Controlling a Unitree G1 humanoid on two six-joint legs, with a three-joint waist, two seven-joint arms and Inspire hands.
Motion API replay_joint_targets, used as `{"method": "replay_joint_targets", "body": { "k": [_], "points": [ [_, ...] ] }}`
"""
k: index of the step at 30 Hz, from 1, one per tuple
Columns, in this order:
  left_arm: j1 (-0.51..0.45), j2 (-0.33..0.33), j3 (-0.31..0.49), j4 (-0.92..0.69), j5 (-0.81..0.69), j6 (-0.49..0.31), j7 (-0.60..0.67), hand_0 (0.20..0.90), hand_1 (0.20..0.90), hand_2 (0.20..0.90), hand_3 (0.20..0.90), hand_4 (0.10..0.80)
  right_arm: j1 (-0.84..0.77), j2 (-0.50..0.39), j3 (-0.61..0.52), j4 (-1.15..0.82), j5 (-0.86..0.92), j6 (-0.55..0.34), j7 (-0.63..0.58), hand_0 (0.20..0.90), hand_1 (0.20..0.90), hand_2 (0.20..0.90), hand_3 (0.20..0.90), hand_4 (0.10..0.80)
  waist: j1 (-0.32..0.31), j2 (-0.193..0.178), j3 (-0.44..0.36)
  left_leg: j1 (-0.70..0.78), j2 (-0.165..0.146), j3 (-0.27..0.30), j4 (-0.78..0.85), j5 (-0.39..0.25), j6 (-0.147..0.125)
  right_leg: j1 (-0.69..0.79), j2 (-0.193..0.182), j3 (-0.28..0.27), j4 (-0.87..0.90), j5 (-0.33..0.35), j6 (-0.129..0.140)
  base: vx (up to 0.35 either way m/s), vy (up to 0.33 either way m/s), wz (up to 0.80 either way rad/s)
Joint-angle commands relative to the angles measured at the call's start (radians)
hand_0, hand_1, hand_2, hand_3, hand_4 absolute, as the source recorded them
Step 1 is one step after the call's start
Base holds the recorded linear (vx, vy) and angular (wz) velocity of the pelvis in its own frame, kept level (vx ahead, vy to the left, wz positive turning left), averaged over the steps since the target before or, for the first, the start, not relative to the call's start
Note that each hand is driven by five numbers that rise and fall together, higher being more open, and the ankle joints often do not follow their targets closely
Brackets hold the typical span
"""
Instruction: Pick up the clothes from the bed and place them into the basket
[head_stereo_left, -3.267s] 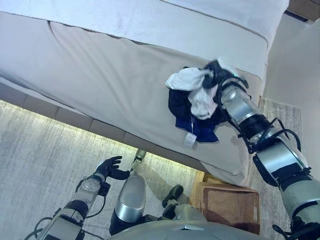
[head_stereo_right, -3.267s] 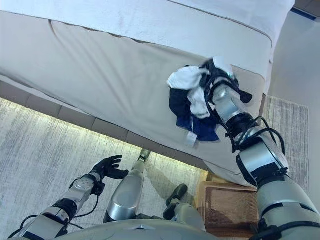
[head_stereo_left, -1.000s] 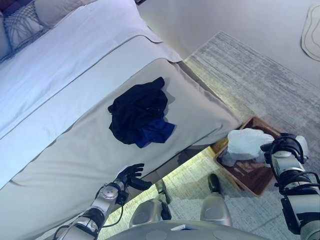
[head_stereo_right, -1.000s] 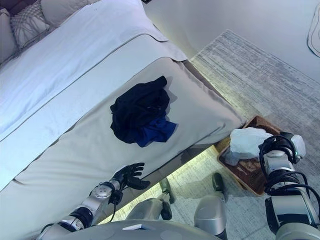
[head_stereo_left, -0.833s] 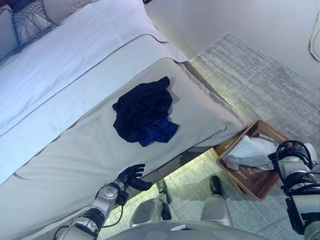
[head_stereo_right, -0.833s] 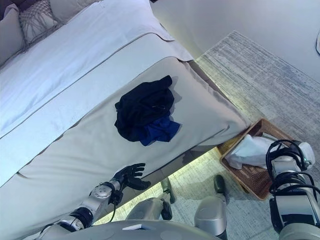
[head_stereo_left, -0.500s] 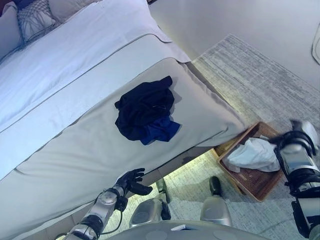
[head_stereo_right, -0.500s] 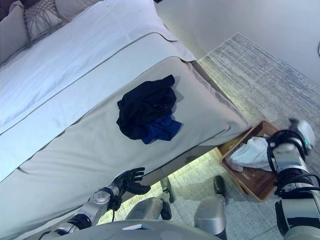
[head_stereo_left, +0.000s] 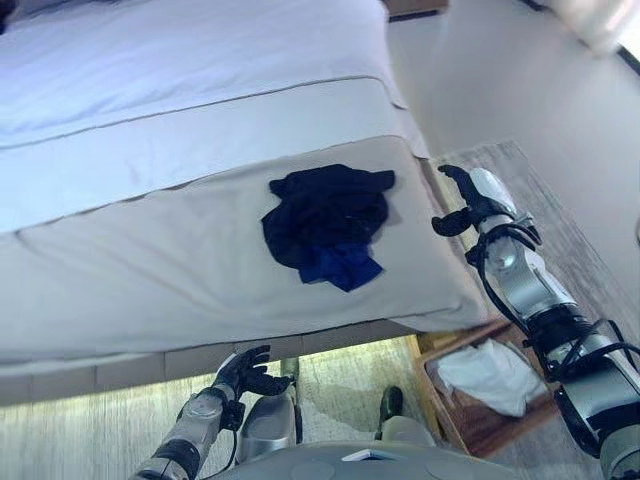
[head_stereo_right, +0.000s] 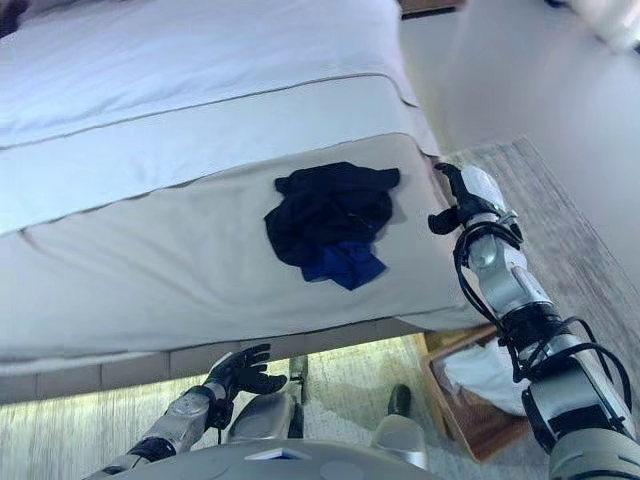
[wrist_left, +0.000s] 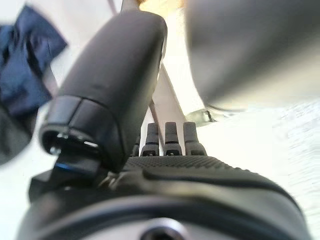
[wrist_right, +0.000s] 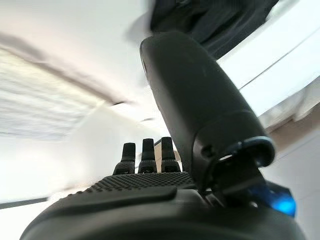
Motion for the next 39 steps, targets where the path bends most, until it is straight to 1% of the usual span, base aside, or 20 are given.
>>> {"method": "replay_joint_targets", "body": {
  "k": [1, 4, 6, 7, 9, 11, 14, 15, 16, 18, 21, 22, 23, 24, 25, 27, 28, 30, 35, 39],
  "points": [
    [-0.021, 0.071, -0.023, 0.043, -0.04, -0.002, 0.011, 0.9, 0.9, 0.9, 0.9, 0.8, -0.239, -0.029, 0.057, 0.034, -0.066, -0.006, -0.024, 0.9, 0.9, 0.9, 0.9, 0.8, 0.084, -0.022, 0.032, 0.042, -0.065, -0.025, 0.077, -0.181, 0.051, -0.105, 0.02, -0.021, 0.161, -0.045, -0.071, 0.089, 0.138, 0.57],
    [-0.022, 0.096, -0.02, 0.051, -0.048, 0.001, 0.018, 0.9, 0.9, 0.9, 0.9, 0.8, -0.313, -0.013, 0.096, 0.122, -0.075, 0.038, 0.001, 0.9, 0.9, 0.9, 0.9, 0.8, 0.127, -0.028, 0.054, 0.018, -0.071, -0.047, 0.104, -0.183, 0.061, -0.112, 0.004, -0.05, 0.197, -0.05, -0.068, 0.056, 0.085, 0.42],
    [-0.043, 0.124, -0.02, 0.048, -0.067, -0.003, 0.02, 0.9, 0.9, 0.9, 0.9, 0.8, -0.393, 0.008, 0.121, 0.266, -0.119, 0.103, 0.048, 0.9, 0.9, 0.9, 0.9, 0.8, 0.172, -0.031, 0.083, -0.025, -0.078, -0.069, 0.132, -0.179, 0.067, -0.124, -0.011, -0.076, 0.234, -0.053, -0.073, 0.005, 0.046, 0.31],
    [-0.047, 0.127, -0.019, 0.048, -0.073, -0.001, 0.02, 0.9, 0.9, 0.9, 0.9, 0.8, -0.402, 0.01, 0.124, 0.282, -0.148, 0.116, 0.071, 0.9, 0.9, 0.9, 0.9, 0.8, 0.177, -0.031, 0.087, -0.031, -0.079, -0.071, 0.135, -0.179, 0.068, -0.126, -0.013, -0.079, 0.238, -0.053, -0.074, -0.016, 0.01, 0.42],
    [-0.069, 0.146, -0.018, 0.03, -0.086, -0.006, 0.026, 0.9, 0.9, 0.9, 0.9, 0.8, -0.462, 0.019, 0.188, 0.453, -0.172, 0.136, 0.114, 0.9, 0.9, 0.9, 0.9, 0.8, 0.22, -0.037, 0.114, -0.069, -0.086, -0.095, 0.147, -0.175, 0.073, -0.139, -0.021, -0.102, 0.248, -0.047, -0.072, -0.018, -0.024, 0.43],
    [-0.081, 0.155, -0.02, 0.018, -0.102, -0.006, 0.026, 0.9, 0.9, 0.9, 0.9, 0.8, -0.489, 0.029, 0.205, 0.51, -0.182, 0.164, 0.148, 0.9, 0.9, 0.9, 0.9, 0.8, 0.242, -0.043, 0.129, -0.07, -0.085, -0.107, 0.148, -0.192, 0.069, -0.134, -0.021, -0.102, 0.254, -0.062, -0.064, 0.068, -0.053, 0.32],
    [-0.087, 0.158, -0.019, -0.016, -0.108, -0.031, 0.02, 0.9, 0.9, 0.9, 0.9, 0.8, -0.527, 0.057, 0.215, 0.601, -0.225, 0.215, 0.197, 0.9, 0.9, 0.9, 0.9, 0.8, 0.289, -0.048, 0.158, -0.101, -0.089, -0.123, 0.152, -0.189, 0.073, -0.139, -0.035, -0.134, 0.254, -0.044, -0.058, 0.036, -0.029, 0.23],
    [-0.087, 0.16, -0.019, -0.025, -0.107, -0.034, 0.017, 0.9, 0.9, 0.9, 0.9, 0.8, -0.532, 0.06, 0.219, 0.606, -0.233, 0.223, 0.211, 0.839, 0.839, 0.839, 0.829, 0.729, 0.297, -0.05, 0.163, -0.108, -0.089, -0.124, 0.152, -0.188, 0.073, -0.14, -0.037, -0.141, 0.252, -0.041, -0.056, 0.006, -0.017, 0.26],
    [-0.086, 0.162, -0.02, -0.034, -0.106, -0.034, 0.015, 0.9, 0.9, 0.9, 0.9, 0.8, -0.534, 0.062, 0.224, 0.608, -0.229, 0.229, 0.218, 0.547, 0.547, 0.547, 0.488, 0.388, 0.303, -0.053, 0.168, -0.114, -0.089, -0.124, 0.151, -0.187, 0.073, -0.141, -0.039, -0.148, 0.249, -0.036, -0.054, -0.003, -0.015, 0.25],
    [-0.083, 0.166, -0.019, -0.048, -0.102, -0.034, 0.015, 0.9, 0.9, 0.9, 0.9, 0.8, -0.538, 0.066, 0.223, 0.606, -0.191, 0.219, 0.198, 0.3, 0.3, 0.3, 0.2, 0.1, 0.313, -0.061, 0.173, -0.12, -0.085, -0.125, 0.144, -0.184, 0.071, -0.144, -0.04, -0.16, 0.244, -0.025, -0.047, 0.002, -0.03, 0.18],
    [-0.079, 0.174, -0.022, -0.061, -0.095, -0.028, 0.019, 0.9, 0.9, 0.9, 0.9, 0.8, -0.556, 0.066, 0.202, 0.565, -0.091, 0.18, 0.07, 0.3, 0.3, 0.3, 0.2, 0.1, 0.314, -0.074, 0.177, -0.113, -0.077, -0.122, 0.128, -0.183, 0.07, -0.144, -0.037, -0.166, 0.24, -0.006, -0.036, 0.015, -0.046, 0.1],
    [-0.08, 0.174, -0.022, -0.06, -0.095, -0.028, 0.019, 0.9, 0.9, 0.9, 0.9, 0.8, -0.556, 0.066, 0.202, 0.565, -0.09, 0.18, 0.069, 0.3, 0.3, 0.3, 0.2, 0.1, 0.314, -0.075, 0.177, -0.113, -0.077, -0.121, 0.128, -0.183, 0.07, -0.144, -0.037, -0.165, 0.24, -0.006, -0.036, 0.006, -0.034, 0.0],
    [-0.074, 0.176, -0.023, -0.062, -0.09, -0.031, 0.024, 0.9, 0.9, 0.9, 0.9, 0.8, -0.565, 0.059, 0.188, 0.519, -0.048, 0.153, -0.005, 0.3, 0.3, 0.3, 0.2, 0.1, 0.309, -0.081, 0.177, -0.108, -0.072, -0.118, 0.123, -0.185, 0.069, -0.145, -0.034, -0.163, 0.241, -0.003, -0.034, 0.001, -0.031, -0.01],
    [-0.07, 0.177, -0.023, -0.062, -0.088, -0.032, 0.031, 0.9, 0.9, 0.9, 0.9, 0.8, -0.574, 0.052, 0.178, 0.466, -0.021, 0.152, -0.057, 0.3, 0.3, 0.3, 0.2, 0.1, 0.303, -0.088, 0.174, -0.103, -0.067, -0.113, 0.118, -0.187, 0.068, -0.145, -0.031, -0.158, 0.24, -0.001, -0.032, 0.003, -0.058, -0.04],
    [-0.057, 0.177, -0.019, -0.065, -0.084, -0.033, 0.047, 0.9, 0.9, 0.9, 0.9, 0.8, -0.582, 0.028, 0.148, 0.343, 0.045, 0.139, -0.177, 0.3, 0.3, 0.3, 0.2, 0.1, 0.288, -0.101, 0.17, -0.089, -0.06, -0.104, 0.112, -0.193, 0.068, -0.144, -0.025, -0.149, 0.24, 0.003, -0.028, 0.01, -0.058, -0.05],
    [-0.037, 0.177, -0.006, -0.052, -0.075, -0.04, 0.06, 0.9, 0.9, 0.9, 0.9, 0.8, -0.575, -0.007, 0.096, 0.204, 0.09, 0.107, -0.297, 0.3, 0.3, 0.3, 0.2, 0.1, 0.264, -0.116, 0.158, -0.063, -0.051, -0.091, 0.102, -0.202, 0.07, -0.141, -0.016, -0.132, 0.243, 0.004, -0.026, -0.008, -0.04, -0.13],
    [-0.03, 0.175, 0.001, -0.046, -0.063, -0.039, 0.063, 0.9, 0.9, 0.9, 0.9, 0.8, -0.559, -0.023, 0.052, 0.138, 0.094, 0.084, -0.339, 0.3, 0.3, 0.3, 0.2, 0.1, 0.25, -0.122, 0.151, -0.064, -0.054, -0.081, 0.102, -0.188, 0.078, -0.144, -0.017, -0.136, 0.237, 0.021, -0.033, -0.032, -0.013, -0.26],
    [-0.014, 0.17, 0.014, -0.028, -0.034, -0.029, 0.064, 0.9, 0.9, 0.9, 0.9, 0.8, -0.525, -0.052, -0.022, 0.003, 0.108, 0.048, -0.407, 0.3, 0.3, 0.3, 0.2, 0.1, 0.221, -0.13, 0.123, -0.029, -0.05, -0.066, 0.089, -0.196, 0.081, -0.133, -0.005, -0.113, 0.233, 0.019, -0.029, 0.018, -0.015, -0.26],
    [0.024, 0.151, 0.035, 0.027, 0.018, -0.026, 0.05, 0.9, 0.9, 0.9, 0.9, 0.8, -0.428, -0.097, -0.141, -0.258, 0.109, 0.0, -0.489, 0.3, 0.3, 0.3, 0.2, 0.1, 0.164, -0.129, 0.044, 0.05, -0.042, -0.026, 0.073, -0.218, 0.085, -0.09, 0.012, -0.076, 0.214, -0.004, -0.027, 0.101, -0.016, -0.29],
    [0.051, 0.12, 0.038, 0.056, 0.059, -0.027, 0.036, 0.9, 0.9, 0.9, 0.9, 0.8, -0.327, -0.133, -0.217, -0.447, 0.076, 0.007, -0.496, 0.3, 0.3, 0.3, 0.2, 0.1, 0.101, -0.114, -0.045, 0.125, -0.028, 0.03, 0.052, -0.236, 0.083, -0.047, 0.031, -0.042, 0.176, -0.035, -0.027, 0.092, -0.044, -0.42]
  ]
}}
